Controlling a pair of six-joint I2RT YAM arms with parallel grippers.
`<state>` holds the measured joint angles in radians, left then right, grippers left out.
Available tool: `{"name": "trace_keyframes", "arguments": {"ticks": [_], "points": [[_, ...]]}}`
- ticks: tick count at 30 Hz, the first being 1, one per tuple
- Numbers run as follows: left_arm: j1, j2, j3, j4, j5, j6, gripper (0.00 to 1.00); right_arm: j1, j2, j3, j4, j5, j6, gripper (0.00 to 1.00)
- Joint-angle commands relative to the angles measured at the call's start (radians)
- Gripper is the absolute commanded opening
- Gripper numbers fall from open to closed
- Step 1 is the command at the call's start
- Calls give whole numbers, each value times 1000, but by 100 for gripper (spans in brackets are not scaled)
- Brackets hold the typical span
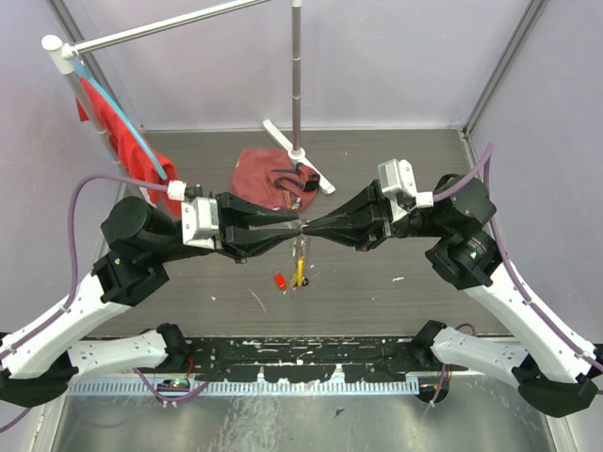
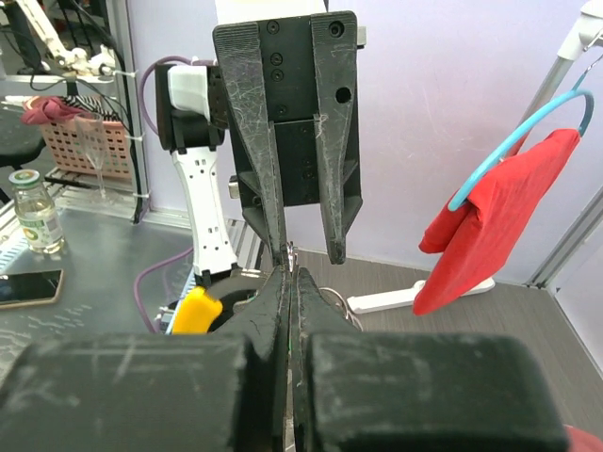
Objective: Put the keys on the keyring
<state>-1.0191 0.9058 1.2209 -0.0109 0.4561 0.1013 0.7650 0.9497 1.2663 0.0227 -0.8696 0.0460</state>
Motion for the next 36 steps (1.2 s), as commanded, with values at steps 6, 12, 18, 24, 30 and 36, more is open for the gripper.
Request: {"name": "trace_keyframes", "arguments": {"ticks": [6, 12, 18, 24, 30, 36], "points": [[-3, 11, -14, 117, 60, -47, 33, 5, -12, 4, 116, 9, 35, 1], [-3, 18, -18, 114, 56, -54, 31, 6, -16, -5, 143, 9, 53, 0], [-3, 28, -16, 112, 52, -58, 25, 5, -22, -9, 152, 8, 60, 0], [-3, 32, -15, 105, 48, -57, 11, 6, -26, -11, 154, 7, 64, 1], [-3, 34, 1, 71, 40, -43, 0, 6, -25, -7, 141, 2, 60, 1], [-3, 36, 53, -39, 29, 7, 0, 5, -14, 36, 33, -24, -2, 6]]}}
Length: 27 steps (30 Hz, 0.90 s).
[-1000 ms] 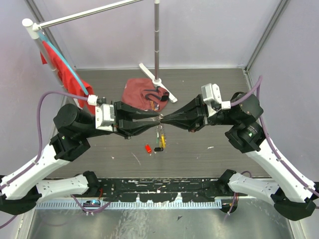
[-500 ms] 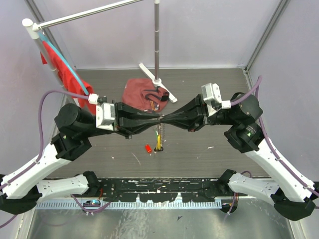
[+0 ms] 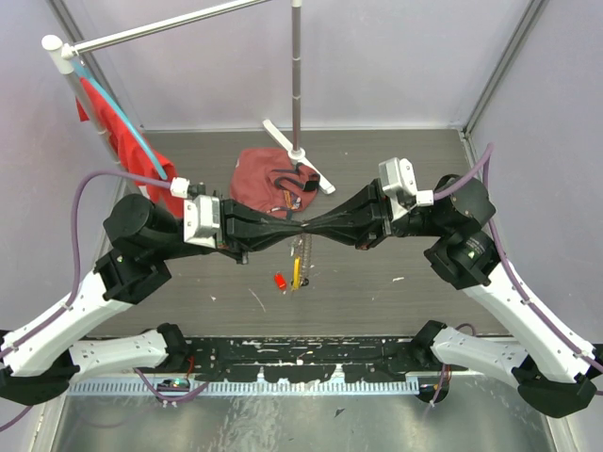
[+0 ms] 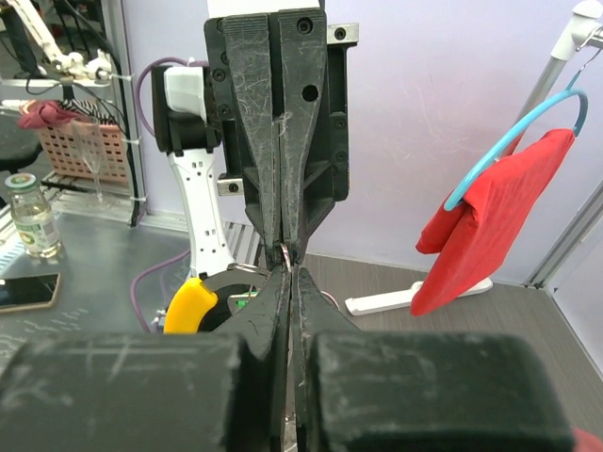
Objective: Put the keys on the keyring
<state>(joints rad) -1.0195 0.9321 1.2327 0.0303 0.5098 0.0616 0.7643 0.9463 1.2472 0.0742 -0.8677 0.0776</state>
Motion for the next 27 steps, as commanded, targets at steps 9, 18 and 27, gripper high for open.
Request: {"name": "trace_keyframes", "arguments": {"ticks": [9, 18, 27], "points": [[-2, 14, 72, -142, -40, 69, 0, 6, 18, 113, -160, -81, -104, 23], [-3, 26, 89, -161, -30, 73, 0, 6, 17, 123, -224, -45, -145, 11], [-3, 8, 63, -118, -12, 70, 21, 7, -12, 115, -216, -2, -155, 0]]}}
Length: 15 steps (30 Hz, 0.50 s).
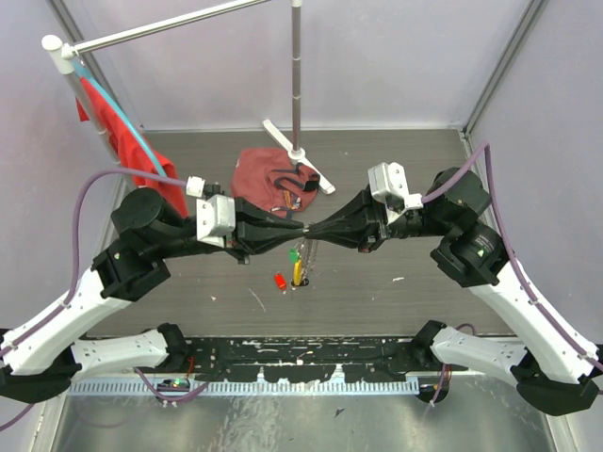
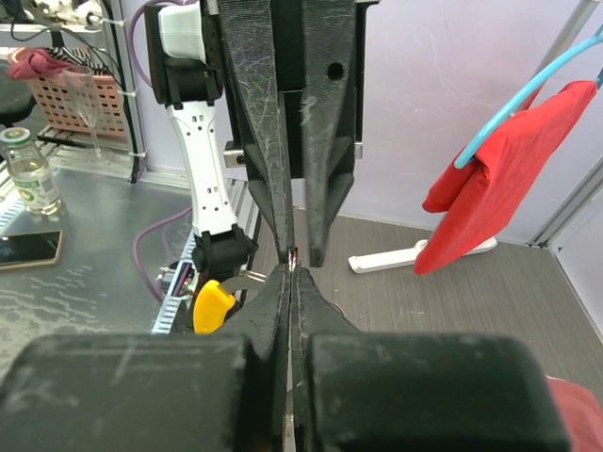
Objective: Put the keys on the keyring
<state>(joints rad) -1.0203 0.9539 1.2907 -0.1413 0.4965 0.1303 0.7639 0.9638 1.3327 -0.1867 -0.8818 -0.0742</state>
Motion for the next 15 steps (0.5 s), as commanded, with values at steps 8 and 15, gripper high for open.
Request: {"name": "trace_keyframes", "arguments": {"ticks": [8, 15], "points": [[-2, -37, -53, 151, 19, -32, 43, 7, -65, 8, 144, 15, 49, 1], [-3, -22, -78, 235, 45, -86, 40, 6, -62, 1, 205, -1, 79, 1]]}}
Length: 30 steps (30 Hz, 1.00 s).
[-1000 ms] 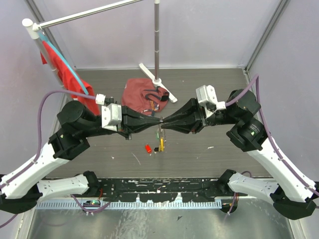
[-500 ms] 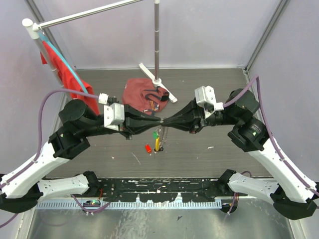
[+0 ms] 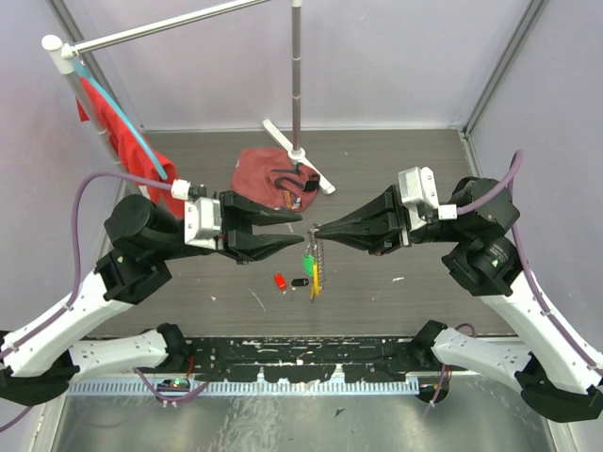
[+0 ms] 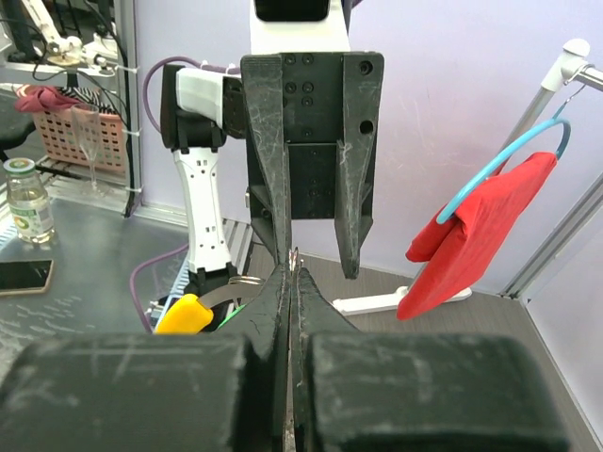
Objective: Put the keys on the keyring
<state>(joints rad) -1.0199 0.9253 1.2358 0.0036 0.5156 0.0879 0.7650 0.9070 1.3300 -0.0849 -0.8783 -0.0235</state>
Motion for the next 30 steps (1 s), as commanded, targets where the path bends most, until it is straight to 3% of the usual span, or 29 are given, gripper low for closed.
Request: {"name": "trace_keyframes", "arguments": {"ticks": [1, 14, 18, 22, 27, 30], "points": [[-2, 8, -24, 97, 27, -49, 39, 5, -4, 3, 106, -6, 32, 1], [-2, 54, -19, 200, 89, -120, 33, 6, -14, -10, 98, 13, 23, 1], [-2, 61, -20, 197, 92, -123, 23, 6, -17, -11, 99, 14, 24, 1], [-2, 66, -16, 187, 84, -121, 0, 5, -19, -13, 98, 13, 22, 1], [-2, 60, -4, 128, 63, -75, 0, 5, -13, 1, 45, 16, -9, 1], [-2, 48, 13, 59, 56, -15, 0, 5, -10, 19, -5, 21, -41, 14]]}}
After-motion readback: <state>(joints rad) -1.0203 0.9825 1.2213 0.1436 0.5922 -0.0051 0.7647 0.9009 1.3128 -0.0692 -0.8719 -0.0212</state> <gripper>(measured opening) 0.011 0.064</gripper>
